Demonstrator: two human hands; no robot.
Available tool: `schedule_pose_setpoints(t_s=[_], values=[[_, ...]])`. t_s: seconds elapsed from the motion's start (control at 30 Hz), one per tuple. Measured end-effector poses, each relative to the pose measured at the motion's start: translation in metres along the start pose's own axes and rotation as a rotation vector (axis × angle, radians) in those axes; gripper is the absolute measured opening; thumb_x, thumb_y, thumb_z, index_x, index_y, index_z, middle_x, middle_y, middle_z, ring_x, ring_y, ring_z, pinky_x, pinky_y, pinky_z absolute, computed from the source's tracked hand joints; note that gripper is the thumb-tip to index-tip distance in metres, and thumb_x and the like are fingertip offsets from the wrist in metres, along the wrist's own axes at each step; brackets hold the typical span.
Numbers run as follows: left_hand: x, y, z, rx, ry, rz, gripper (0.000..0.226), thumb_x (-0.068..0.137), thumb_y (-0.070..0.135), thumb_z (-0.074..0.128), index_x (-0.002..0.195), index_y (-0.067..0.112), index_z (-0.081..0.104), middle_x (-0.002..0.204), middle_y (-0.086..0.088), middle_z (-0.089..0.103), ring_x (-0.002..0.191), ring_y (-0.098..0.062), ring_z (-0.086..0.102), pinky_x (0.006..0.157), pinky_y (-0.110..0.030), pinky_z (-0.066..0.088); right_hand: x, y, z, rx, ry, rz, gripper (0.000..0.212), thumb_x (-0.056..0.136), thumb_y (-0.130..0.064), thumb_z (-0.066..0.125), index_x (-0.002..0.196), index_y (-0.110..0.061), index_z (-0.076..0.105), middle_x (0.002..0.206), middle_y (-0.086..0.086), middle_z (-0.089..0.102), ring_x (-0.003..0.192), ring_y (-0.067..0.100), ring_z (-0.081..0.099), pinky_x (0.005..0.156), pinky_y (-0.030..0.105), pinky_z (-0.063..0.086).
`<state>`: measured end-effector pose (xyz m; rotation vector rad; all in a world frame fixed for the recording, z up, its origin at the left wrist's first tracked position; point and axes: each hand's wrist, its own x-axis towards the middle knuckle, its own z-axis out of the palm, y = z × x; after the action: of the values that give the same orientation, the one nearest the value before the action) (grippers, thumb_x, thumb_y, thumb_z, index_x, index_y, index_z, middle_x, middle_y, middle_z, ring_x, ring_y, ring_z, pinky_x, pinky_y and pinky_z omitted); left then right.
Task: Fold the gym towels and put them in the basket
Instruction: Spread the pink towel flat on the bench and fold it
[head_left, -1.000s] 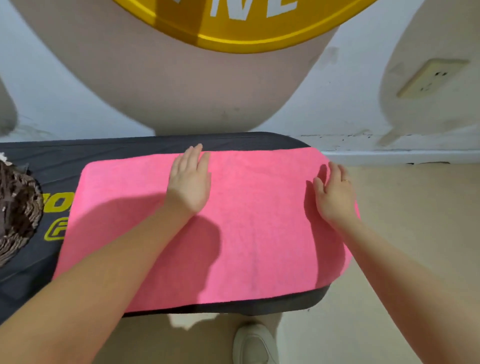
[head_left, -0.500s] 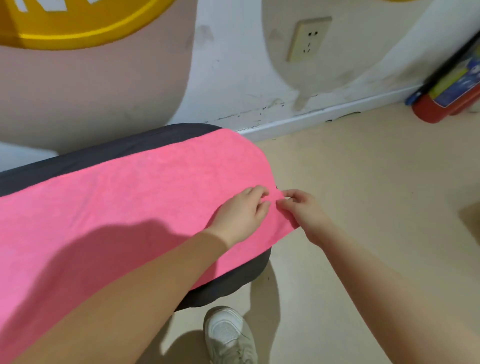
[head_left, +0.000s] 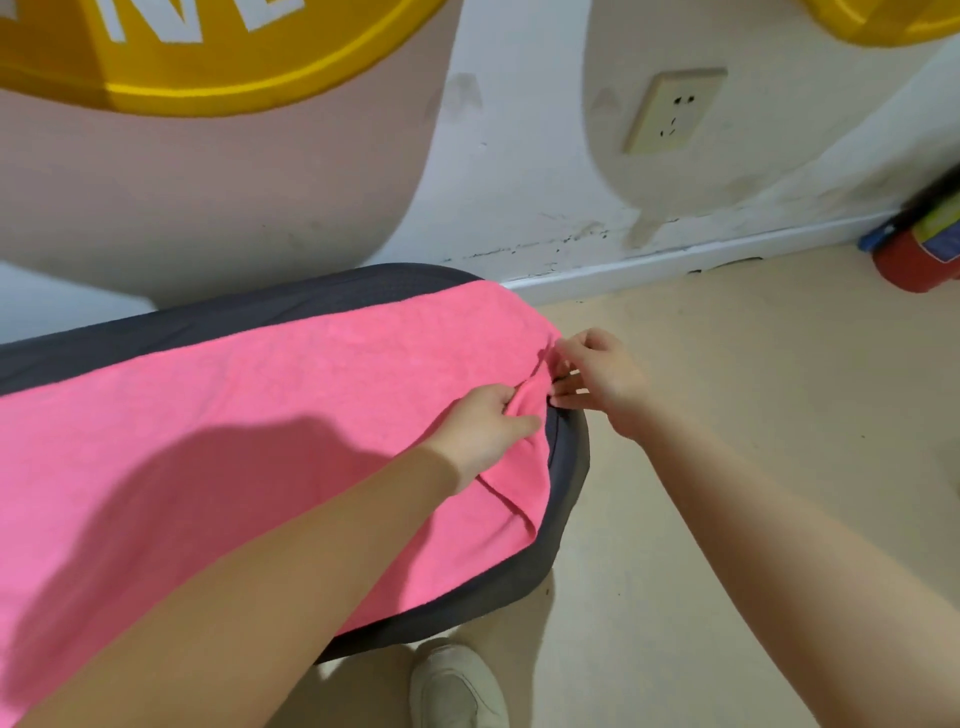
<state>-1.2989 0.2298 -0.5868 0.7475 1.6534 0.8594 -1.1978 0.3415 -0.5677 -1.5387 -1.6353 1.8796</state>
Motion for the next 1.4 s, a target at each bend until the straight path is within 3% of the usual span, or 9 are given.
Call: schedule_pose_setpoints(t_s=[0.1,0.23,0.43,0.53,0.7,0.83,0.97,1.13,1.4], values=[[-0.002,-0.005,-0.004,-0.006,0.020,-0.024,0.019,0.080,0.023,0.063,0.091,0.007,0.062,0.089,-0.015,0.066,0.080,-0.024,0.060,0.085,-0.054,0.049,0.029,-0.002,0.012,-0.126,0.222,0.014,0.029,0.085,-0.020,0.056,0.063,-0.010,0.040,0.059,0.010,0.043,0.048,0.019,0.040,0.040,0.022,0.040],[-0.008,-0.005,-0.011,0.022,0.066,0.026,0.012,0.088,0.026,0.059,0.086,0.015,0.059,0.093,-0.012,0.066,0.088,-0.030,0.063,0.087,-0.052,0.050,0.043,-0.014,0.027,-0.270,0.293,-0.054,0.021,0.080,-0.006,0.057,0.098,-0.011,0.048,0.072,0.008,0.053,0.063,0.023,0.051,0.048,0.028,0.036],[-0.038,-0.009,-0.038,-0.022,0.118,0.091,0.008,0.091,0.023,0.055,0.089,0.016,0.058,0.093,-0.011,0.065,0.089,-0.030,0.062,0.088,-0.055,0.048,0.035,-0.051,0.064,0.415,0.058,0.066,0.033,0.081,0.018,0.048,0.085,-0.014,0.042,0.078,0.009,0.046,0.056,0.018,0.048,0.040,0.022,0.047],[-0.064,-0.014,-0.056,-0.041,0.166,0.069,0.022,0.092,0.025,0.053,0.102,0.005,0.058,0.102,-0.017,0.065,0.097,-0.036,0.061,0.089,-0.055,0.048,0.019,-0.064,0.098,0.465,-0.035,0.087,0.028,0.084,0.017,0.047,0.095,-0.009,0.048,0.089,0.015,0.050,0.058,0.021,0.055,0.039,0.020,0.049],[-0.118,-0.041,-0.091,-0.059,0.318,0.065,0.022,0.091,0.022,0.053,0.097,0.002,0.056,0.088,-0.021,0.062,0.071,-0.024,0.056,0.067,-0.035,0.046,-0.012,-0.079,0.183,-0.108,-0.073,-0.247,0.019,0.086,-0.006,0.055,0.069,-0.015,0.057,0.061,0.005,0.052,0.055,0.015,0.046,0.055,0.024,0.041],[-0.160,-0.071,-0.129,-0.002,0.552,0.056,0.028,0.094,0.022,0.047,0.091,-0.005,0.052,0.066,-0.009,0.039,0.056,-0.016,0.035,0.047,-0.021,0.025,-0.027,-0.083,0.263,-0.552,-0.191,-0.566,0.023,0.085,0.000,0.050,0.096,-0.005,0.071,0.101,0.011,0.071,0.094,0.020,0.063,0.086,0.025,0.042],[-0.197,-0.112,-0.162,-0.010,0.741,0.009,0.022,0.096,0.020,0.045,0.078,0.006,0.045,0.061,0.001,0.032,0.055,-0.012,0.030,0.051,-0.020,0.028,-0.045,-0.079,0.333,-0.711,-0.328,-0.629,0.033,0.081,0.010,0.043,0.101,-0.002,0.067,0.110,0.012,0.069,0.107,0.022,0.061,0.079,0.018,0.039],[-0.225,-0.167,-0.182,-0.006,0.878,-0.217,0.030,0.096,0.024,0.045,0.067,0.021,0.039,0.059,0.004,0.035,0.052,-0.011,0.032,0.048,-0.019,0.029,-0.038,-0.057,0.391,-0.857,-0.496,-0.635,0.026,0.081,0.003,0.045,0.100,-0.005,0.063,0.111,0.012,0.069,0.104,0.032,0.062,0.090,0.040,0.049],[-0.225,-0.191,-0.179,0.147,0.961,-0.339,0.021,0.093,0.035,0.048,0.097,0.017,0.058,0.061,0.010,0.045,0.068,-0.017,0.049,0.062,-0.028,0.033,0.005,-0.063,0.388,-1.179,-0.431,-0.858,0.030,0.091,-0.005,0.039,0.115,-0.003,0.057,0.116,0.022,0.050,0.107,0.036,0.052,0.091,0.038,0.041]])
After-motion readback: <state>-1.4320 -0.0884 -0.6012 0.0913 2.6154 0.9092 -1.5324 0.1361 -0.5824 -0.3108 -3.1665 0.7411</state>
